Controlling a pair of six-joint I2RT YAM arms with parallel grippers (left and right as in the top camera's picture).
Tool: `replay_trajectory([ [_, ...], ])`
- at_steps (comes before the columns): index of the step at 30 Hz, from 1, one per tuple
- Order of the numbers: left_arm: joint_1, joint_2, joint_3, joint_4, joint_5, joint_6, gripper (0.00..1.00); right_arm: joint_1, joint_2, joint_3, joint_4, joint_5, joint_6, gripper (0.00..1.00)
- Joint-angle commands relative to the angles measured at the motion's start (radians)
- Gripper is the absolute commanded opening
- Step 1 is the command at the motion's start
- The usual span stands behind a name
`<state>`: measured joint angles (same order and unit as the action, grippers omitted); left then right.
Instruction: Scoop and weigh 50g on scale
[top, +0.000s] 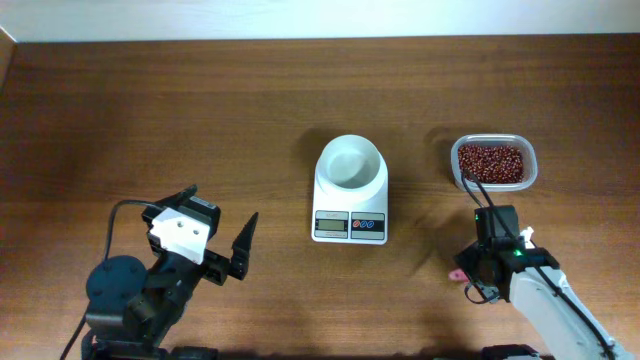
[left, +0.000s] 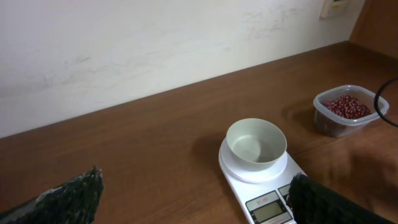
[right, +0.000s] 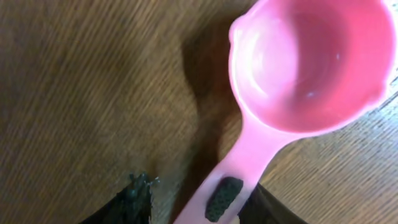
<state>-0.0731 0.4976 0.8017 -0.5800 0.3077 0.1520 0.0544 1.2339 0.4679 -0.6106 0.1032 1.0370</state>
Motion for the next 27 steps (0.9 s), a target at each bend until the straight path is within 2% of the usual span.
replay_trajectory([
  [1,-0.003,-0.003,0.014,0.002,0.011,-0.009,0.99,0.005,0.060,-0.041,0.011,-0.078,-0.035,0.27],
  [3,-0.003,-0.003,0.014,0.002,0.011,-0.009,0.99,0.005,0.059,-0.032,0.027,-0.134,-0.137,0.13],
  [7,-0.003,-0.003,0.014,0.002,0.011,-0.009,0.99,0.005,0.059,0.043,-0.011,-0.256,-0.288,0.08],
  [9,-0.003,-0.003,0.014,0.003,0.011,-0.009,0.99,0.005,0.055,0.138,-0.120,-0.301,-0.355,0.04],
  [12,-0.003,-0.003,0.014,0.003,0.011,-0.009,0.99,0.005,0.035,0.319,-0.328,-0.315,-0.444,0.04],
  [14,-0.003,-0.003,0.014,0.003,0.011,-0.009,0.99,0.005,0.023,0.411,-0.402,-0.348,-0.519,0.04],
  [16,-0.003,-0.003,0.014,0.003,0.011,-0.009,0.99,0.017,0.011,0.501,-0.455,-0.496,-0.698,0.04],
  [19,-0.003,-0.003,0.014,0.002,0.012,-0.009,0.99,0.146,-0.007,0.544,-0.461,-0.658,-0.901,0.04],
  [21,-0.003,-0.003,0.014,0.001,0.047,-0.010,0.99,0.281,-0.007,0.565,-0.460,-0.657,-0.954,0.04],
  [23,-0.003,0.021,0.014,-0.022,0.071,-0.094,0.99,0.408,-0.007,0.625,-0.460,-0.637,-1.015,0.04],
  [25,-0.003,0.116,0.014,-0.110,0.071,-0.234,0.99,0.469,-0.007,0.702,-0.463,-0.585,-1.035,0.04],
  [27,-0.003,0.235,0.014,-0.112,0.124,-0.362,0.99,0.483,-0.007,0.743,-0.464,-0.585,-1.070,0.04],
])
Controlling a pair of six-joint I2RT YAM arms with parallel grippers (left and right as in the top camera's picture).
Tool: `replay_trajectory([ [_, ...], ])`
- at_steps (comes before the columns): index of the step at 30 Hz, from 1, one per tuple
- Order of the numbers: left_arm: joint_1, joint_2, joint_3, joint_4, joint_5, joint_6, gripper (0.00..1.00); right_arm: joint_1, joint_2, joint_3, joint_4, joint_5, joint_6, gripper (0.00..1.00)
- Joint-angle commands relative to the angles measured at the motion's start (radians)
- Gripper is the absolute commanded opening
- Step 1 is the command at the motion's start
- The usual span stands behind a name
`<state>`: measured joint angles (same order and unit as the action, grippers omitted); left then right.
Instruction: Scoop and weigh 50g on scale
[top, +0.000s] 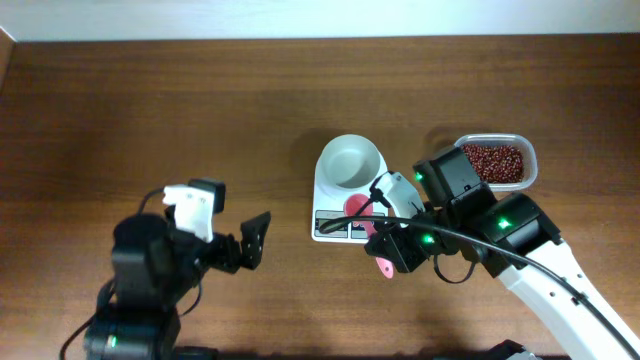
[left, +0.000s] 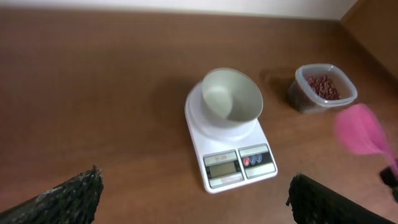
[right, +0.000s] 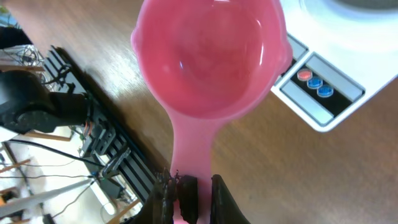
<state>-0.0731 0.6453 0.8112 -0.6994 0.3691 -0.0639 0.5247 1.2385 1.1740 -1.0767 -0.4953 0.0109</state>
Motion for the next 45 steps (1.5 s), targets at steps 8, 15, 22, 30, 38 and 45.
replay_trajectory([
  [8,-0.003,0.373,0.005,0.076,0.410,-0.343,0.96,0.152,-0.009,0.039,-0.002,0.174,-0.093,0.04],
  [15,-0.004,0.282,0.005,0.055,0.536,-0.161,0.55,0.149,-0.003,0.039,0.101,0.019,-0.083,0.04],
  [22,-0.004,0.282,0.005,0.112,0.600,-0.140,0.54,0.149,0.104,0.038,0.196,-0.251,0.057,0.04],
  [30,-0.004,0.282,0.005,0.138,0.604,-0.140,0.45,0.149,0.156,0.038,0.262,-0.374,0.057,0.04],
  [38,-0.004,0.282,0.005,0.146,0.592,-0.145,0.20,0.149,0.156,0.038,0.274,-0.354,0.056,0.04],
  [45,-0.004,0.283,0.005,0.145,0.558,-0.175,0.24,0.190,0.156,0.038,0.314,-0.224,0.053,0.04],
])
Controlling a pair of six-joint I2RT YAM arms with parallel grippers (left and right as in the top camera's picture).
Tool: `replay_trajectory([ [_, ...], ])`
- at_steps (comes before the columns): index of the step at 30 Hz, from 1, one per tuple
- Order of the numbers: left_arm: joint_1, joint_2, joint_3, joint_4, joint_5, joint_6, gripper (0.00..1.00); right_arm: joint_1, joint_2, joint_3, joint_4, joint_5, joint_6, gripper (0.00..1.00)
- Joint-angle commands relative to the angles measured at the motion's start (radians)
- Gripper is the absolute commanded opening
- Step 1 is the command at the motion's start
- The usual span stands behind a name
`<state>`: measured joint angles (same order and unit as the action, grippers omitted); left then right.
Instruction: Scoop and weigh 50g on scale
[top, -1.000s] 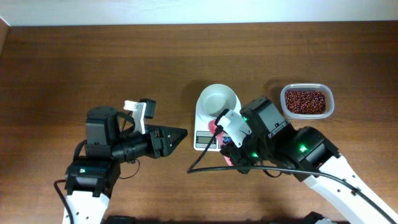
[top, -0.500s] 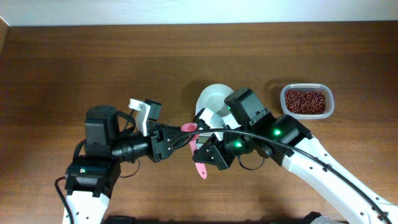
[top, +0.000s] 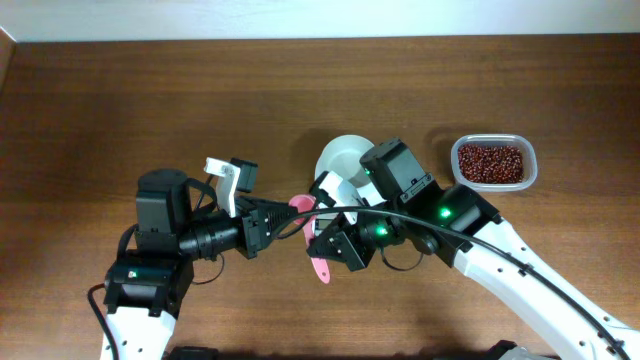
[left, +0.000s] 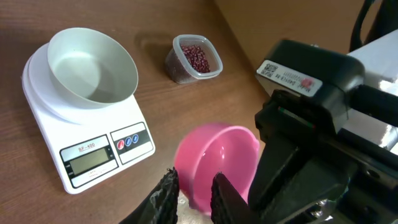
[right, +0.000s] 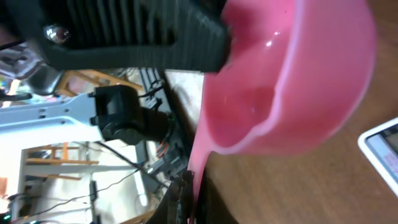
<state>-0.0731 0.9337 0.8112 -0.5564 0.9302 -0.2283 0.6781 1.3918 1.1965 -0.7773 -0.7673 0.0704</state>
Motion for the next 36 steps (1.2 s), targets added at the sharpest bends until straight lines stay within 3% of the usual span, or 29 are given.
replay_trajectory([
  [1,-0.004,-0.005,0.005,0.002,-0.003,-0.010,0.26,0.067,0.002,0.016,0.029,0.082,-0.006,0.04],
  [4,-0.004,0.028,0.005,-0.005,-0.024,-0.010,0.17,0.107,0.002,0.016,0.033,0.129,-0.006,0.04],
  [6,-0.004,0.061,0.005,-0.005,-0.037,-0.010,0.06,0.107,0.002,0.016,0.034,0.129,-0.006,0.04],
  [7,-0.004,0.079,0.005,-0.005,-0.037,-0.010,0.00,0.107,0.002,0.016,0.034,0.134,-0.006,0.08],
  [9,-0.004,0.079,0.005,0.013,-0.037,-0.010,0.00,0.107,0.002,0.016,0.033,0.192,-0.006,0.15],
  [12,-0.003,0.079,0.005,0.048,-0.114,-0.011,0.00,0.107,0.002,0.016,0.029,0.275,-0.006,0.50],
  [13,-0.003,0.079,0.005,0.049,-0.195,-0.047,0.00,0.107,0.002,0.016,0.023,0.287,-0.006,0.71],
  [14,-0.003,0.079,0.005,0.051,-0.291,-0.140,0.00,0.107,0.002,0.016,0.023,0.286,-0.006,0.93],
  [15,-0.003,0.079,0.005,0.051,-0.397,-0.269,0.00,0.107,0.002,0.016,0.026,0.286,-0.006,0.99],
  [16,-0.003,0.079,0.005,0.047,-0.493,-0.432,0.00,0.106,0.002,0.016,0.036,0.285,-0.006,0.99],
  [20,-0.003,0.079,0.005,0.047,-0.530,-0.791,0.00,0.080,-0.032,0.027,0.056,0.279,0.020,0.99],
  [23,-0.003,0.079,0.005,0.047,-0.500,-0.793,0.00,-0.073,-0.228,0.027,0.006,0.280,0.121,0.99],
  [25,-0.003,0.079,0.005,0.048,-0.496,-0.793,0.00,-0.143,-0.287,0.023,0.071,0.286,0.211,0.99],
  [26,-0.003,0.079,0.005,0.047,-0.481,-0.801,0.00,-0.142,-0.264,0.023,0.104,0.284,0.224,0.99],
  [29,-0.003,0.079,0.005,-0.031,-0.451,-1.143,0.00,-0.142,-0.127,0.023,0.181,0.238,0.265,1.00],
  [30,-0.003,0.079,0.005,-0.032,-0.444,-1.156,0.00,-0.142,-0.079,0.023,0.210,0.193,0.264,1.00],
  [32,-0.003,0.079,0.005,-0.052,-0.449,-1.155,0.00,-0.137,0.034,0.023,0.312,-0.013,0.264,0.91],
  [36,-0.003,0.079,0.005,-0.071,-0.459,-1.155,0.00,-0.048,0.087,0.023,0.383,0.004,0.263,0.82],
])
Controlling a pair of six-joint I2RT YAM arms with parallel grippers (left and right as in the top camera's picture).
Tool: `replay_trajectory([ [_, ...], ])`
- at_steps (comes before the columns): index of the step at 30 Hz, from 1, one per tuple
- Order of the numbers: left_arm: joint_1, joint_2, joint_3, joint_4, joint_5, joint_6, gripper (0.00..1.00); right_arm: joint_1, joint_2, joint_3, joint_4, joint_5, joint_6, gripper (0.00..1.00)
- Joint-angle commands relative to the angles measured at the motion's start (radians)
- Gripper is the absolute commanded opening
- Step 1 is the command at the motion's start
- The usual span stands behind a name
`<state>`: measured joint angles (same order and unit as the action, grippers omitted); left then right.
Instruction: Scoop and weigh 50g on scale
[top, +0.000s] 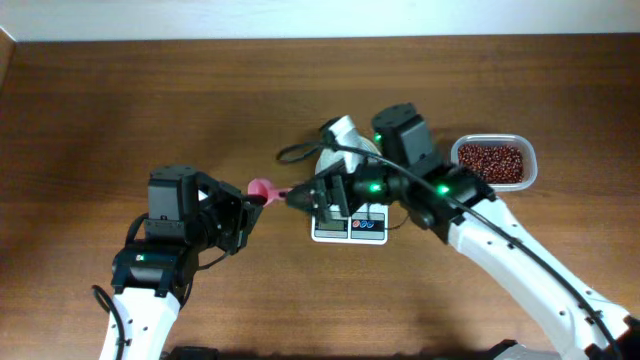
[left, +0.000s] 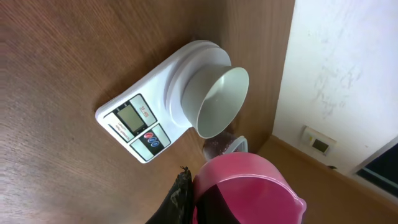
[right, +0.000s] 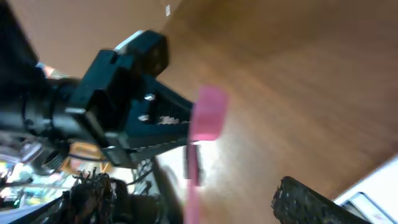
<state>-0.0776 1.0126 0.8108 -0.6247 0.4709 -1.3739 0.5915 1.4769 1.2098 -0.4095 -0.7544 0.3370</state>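
Note:
The pink scoop (top: 262, 188) hangs above the table left of the scale, its handle pointing right. My left gripper (top: 248, 203) is shut on the cup's rim, one finger outside and one inside (left: 189, 190). In the left wrist view the pink scoop (left: 249, 186) fills the bottom. My right gripper (top: 300, 198) is open at the handle's end; in its own view the blurred handle (right: 191, 177) lies between the spread fingers (right: 323, 199). The white scale (top: 350, 228) carries a white bowl (left: 217, 102), empty. The tub of red beans (top: 492, 162) stands to the right.
The right arm reaches across the scale and hides most of the bowl from overhead. A black cable (top: 300, 150) loops beside it. A pale wall (left: 348, 68) runs along the table's far edge.
My right gripper has opened off the handle and drawn back toward the scale. The scoop, now held by the left gripper alone, sits farther left and farther back.
The scoop lay on the table at the front right with my right fingers at its handle and the left gripper open. Then the right gripper held it up in front of the scale. Then both grippers gripped it. Now only the left holds it.

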Motion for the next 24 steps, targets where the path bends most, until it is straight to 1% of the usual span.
replay_trajectory([
  [1,0.002,0.000,0.005,-0.008,0.004,-0.009,0.00,0.052,0.002,0.010,0.015,0.020,-0.003,0.79],
  [2,0.002,0.000,0.005,-0.012,0.003,-0.009,0.00,0.065,0.002,0.010,0.016,0.033,-0.003,0.75],
  [3,0.002,0.000,0.005,-0.020,0.004,-0.009,0.00,0.070,0.002,0.010,0.018,0.033,-0.003,0.66],
  [5,0.002,0.000,0.005,-0.029,0.004,-0.009,0.00,0.070,0.002,0.010,0.018,0.064,-0.003,0.60],
  [7,0.002,0.000,0.005,-0.038,0.011,-0.009,0.00,0.070,0.002,0.010,0.025,0.072,-0.003,0.58],
  [8,0.002,0.000,0.005,-0.039,0.039,-0.010,0.00,0.070,0.003,0.010,0.023,0.109,-0.003,0.58],
  [12,0.001,0.000,0.005,-0.042,0.084,-0.010,0.00,0.070,0.003,0.008,0.020,0.109,-0.003,0.56],
  [13,0.001,0.000,0.005,-0.042,0.091,-0.010,0.00,0.070,0.003,0.008,0.021,0.109,-0.003,0.50],
  [14,0.001,0.000,0.005,-0.042,0.091,-0.010,0.00,0.070,0.003,0.008,0.020,0.108,-0.003,0.47],
  [20,0.001,0.000,0.005,-0.042,0.091,-0.010,0.00,0.071,0.003,0.008,-0.010,0.108,-0.003,0.35],
  [21,0.001,0.000,0.005,-0.042,0.091,-0.010,0.00,0.071,0.003,0.008,-0.021,0.108,-0.003,0.31],
  [24,0.001,0.000,0.005,-0.042,0.091,-0.010,0.00,0.071,0.003,0.008,-0.023,0.108,-0.003,0.30],
])
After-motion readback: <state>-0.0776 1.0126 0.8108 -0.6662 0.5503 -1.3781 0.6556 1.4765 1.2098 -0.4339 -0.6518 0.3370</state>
